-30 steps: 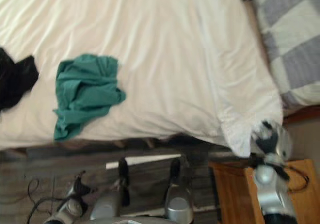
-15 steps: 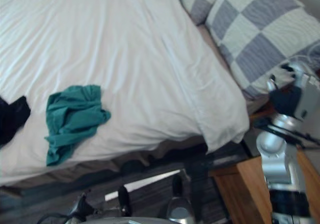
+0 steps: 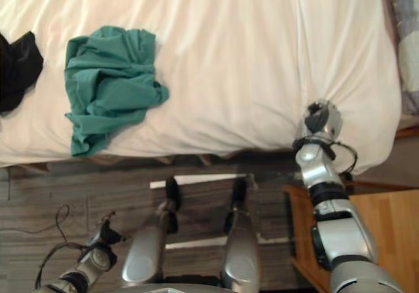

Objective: Tidy up the quilt and then pick up the clothes from the bed and put them into the laundry hamper.

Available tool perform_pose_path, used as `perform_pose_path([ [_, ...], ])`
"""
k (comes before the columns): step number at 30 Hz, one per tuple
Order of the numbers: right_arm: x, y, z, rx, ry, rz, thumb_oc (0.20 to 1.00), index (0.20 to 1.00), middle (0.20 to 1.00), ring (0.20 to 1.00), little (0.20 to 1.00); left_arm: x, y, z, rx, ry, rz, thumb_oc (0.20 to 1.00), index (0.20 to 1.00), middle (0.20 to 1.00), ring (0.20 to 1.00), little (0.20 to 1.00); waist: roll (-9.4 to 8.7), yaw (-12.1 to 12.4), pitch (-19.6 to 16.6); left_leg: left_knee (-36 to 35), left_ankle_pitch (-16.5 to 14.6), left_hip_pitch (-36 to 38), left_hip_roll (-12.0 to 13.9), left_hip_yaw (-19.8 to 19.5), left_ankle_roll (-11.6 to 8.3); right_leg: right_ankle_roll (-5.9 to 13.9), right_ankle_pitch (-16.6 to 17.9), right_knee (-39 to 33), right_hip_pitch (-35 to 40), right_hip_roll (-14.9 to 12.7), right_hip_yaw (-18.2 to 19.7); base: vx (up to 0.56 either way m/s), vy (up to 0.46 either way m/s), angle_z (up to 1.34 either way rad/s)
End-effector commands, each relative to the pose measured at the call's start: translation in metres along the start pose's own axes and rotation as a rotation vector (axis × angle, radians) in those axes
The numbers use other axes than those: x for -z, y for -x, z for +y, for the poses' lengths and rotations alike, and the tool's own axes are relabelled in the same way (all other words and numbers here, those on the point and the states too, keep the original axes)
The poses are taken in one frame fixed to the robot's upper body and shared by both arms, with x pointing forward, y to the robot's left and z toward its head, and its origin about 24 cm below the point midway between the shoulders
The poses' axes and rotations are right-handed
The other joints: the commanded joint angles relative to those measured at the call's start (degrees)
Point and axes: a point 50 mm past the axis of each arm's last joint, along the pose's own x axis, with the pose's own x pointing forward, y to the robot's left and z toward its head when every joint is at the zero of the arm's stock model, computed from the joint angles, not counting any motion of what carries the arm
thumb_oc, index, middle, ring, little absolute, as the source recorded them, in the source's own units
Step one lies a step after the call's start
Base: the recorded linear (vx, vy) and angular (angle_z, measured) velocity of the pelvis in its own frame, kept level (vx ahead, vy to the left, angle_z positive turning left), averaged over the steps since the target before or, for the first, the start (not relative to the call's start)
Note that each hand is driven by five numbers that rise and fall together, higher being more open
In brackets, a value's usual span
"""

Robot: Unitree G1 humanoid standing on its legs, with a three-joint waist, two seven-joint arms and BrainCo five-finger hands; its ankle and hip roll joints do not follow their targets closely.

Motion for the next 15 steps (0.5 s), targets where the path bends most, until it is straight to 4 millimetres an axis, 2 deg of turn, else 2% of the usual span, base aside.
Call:
perform_pose_path([
  [1,0.141,0.139,0.059,-0.464,0.187,0.561,0.200,0.200,0.200,0.200,0.200,0.012,0.004,-0.007,-0.009,0.023,0.085,1.000,1.000,1.000,1.000,1.000,1.01,-0.33,-2.39,9.87,-12.70,0.62,2.10,-1.25,-1.52,1.95,-7.94,2.43,2.16,-2.76,-2.57,0.10,0.090,0.36],
  [3,0.167,0.181,0.059,-0.545,0.196,0.703,0.200,0.200,0.200,0.200,0.200,0.013,0.007,-0.015,0.021,0.016,0.082,1.000,1.000,1.000,1.000,1.000,0.38,-0.68,-4.47,6.06,-12.20,3.69,0.63,-1.32,-0.88,2.51,-5.98,-2.20,6.05,-2.87,-3.74,0.09,0.086,0.33],
  [5,0.187,0.213,0.053,-0.588,0.203,0.817,0.200,0.200,0.200,0.200,0.200,0.015,0.010,-0.021,0.047,0.010,0.081,1.000,1.000,1.000,1.000,1.000,-0.11,-0.99,-6.62,3.22,-11.99,6.15,-0.64,-1.37,-0.17,3.20,-4.82,-4.69,8.65,-3.14,-4.72,0.10,0.112,0.23],
  [6,0.196,0.227,0.048,-0.600,0.207,0.864,0.551,0.551,0.551,0.551,0.551,0.017,0.011,-0.023,0.059,0.006,0.079,1.000,1.000,1.000,1.000,1.000,-0.27,-1.20,-7.78,1.34,-11.66,7.55,-1.24,-1.54,0.12,3.67,-4.35,-5.54,9.86,-3.43,-5.26,0.09,0.131,0.18],
  [7,0.202,0.238,0.044,-0.613,0.204,0.908,1.000,1.000,1.000,1.000,1.000,0.019,0.012,-0.023,0.066,0.003,0.083,1.000,1.000,1.000,1.000,1.000,-0.41,-1.35,-8.80,-0.30,-11.22,8.79,-1.66,-1.83,0.37,4.01,-3.90,-5.86,10.87,-3.78,-5.79,0.06,0.140,0.13],
  [9,0.210,0.254,0.040,-0.656,0.219,0.954,1.000,1.000,1.000,1.000,1.000,0.021,0.012,-0.020,0.065,0.017,0.094,1.000,1.000,1.000,1.000,1.000,-0.56,-1.45,-10.34,-3.33,-10.02,10.73,-2.17,-2.24,0.92,4.97,-2.94,-4.60,11.20,-4.67,-7.40,0.02,0.121,0.33],
  [11,0.210,0.261,0.041,-0.698,0.228,0.948,1.000,1.000,1.000,1.000,1.000,0.024,0.010,-0.015,0.060,0.035,0.105,1.000,1.000,1.000,1.000,1.000,-0.23,-1.11,-10.83,-5.14,-9.33,12.54,-1.70,-2.41,1.30,4.94,-4.30,-1.58,11.53,-4.26,-8.34,0.01,0.056,0.20],
  [12,0.207,0.260,0.045,-0.713,0.217,0.929,1.000,1.000,1.000,1.000,1.000,0.024,0.009,-0.011,0.055,0.038,0.104,1.000,1.000,1.000,1.000,1.000,-0.31,-1.37,-11.12,-5.81,-8.79,12.92,-1.57,-3.11,1.23,4.23,-6.02,-0.15,11.49,-1.94,-6.98,0.01,0.001,0.09],
  [14,0.203,0.261,0.050,-0.757,0.200,0.906,1.000,1.000,1.000,1.000,1.000,0.023,0.007,-0.007,0.057,0.058,0.097,1.000,1.000,1.000,1.000,1.000,-0.16,-1.93,-12.14,-6.64,-7.96,13.44,-1.98,-4.38,1.56,3.15,-9.98,0.48,10.67,5.24,-2.08,0.02,0.009,0.15],
  [15,0.201,0.258,0.052,-0.772,0.209,0.886,1.000,1.000,1.000,1.000,1.000,0.026,0.008,-0.008,0.065,0.069,0.113,1.000,1.000,1.000,1.000,1.000,-0.45,-1.26,-12.56,-6.43,-8.07,13.87,-2.72,-4.00,1.49,2.51,-9.95,-1.12,11.93,5.44,-3.19,0.04,0.004,0.12],
])
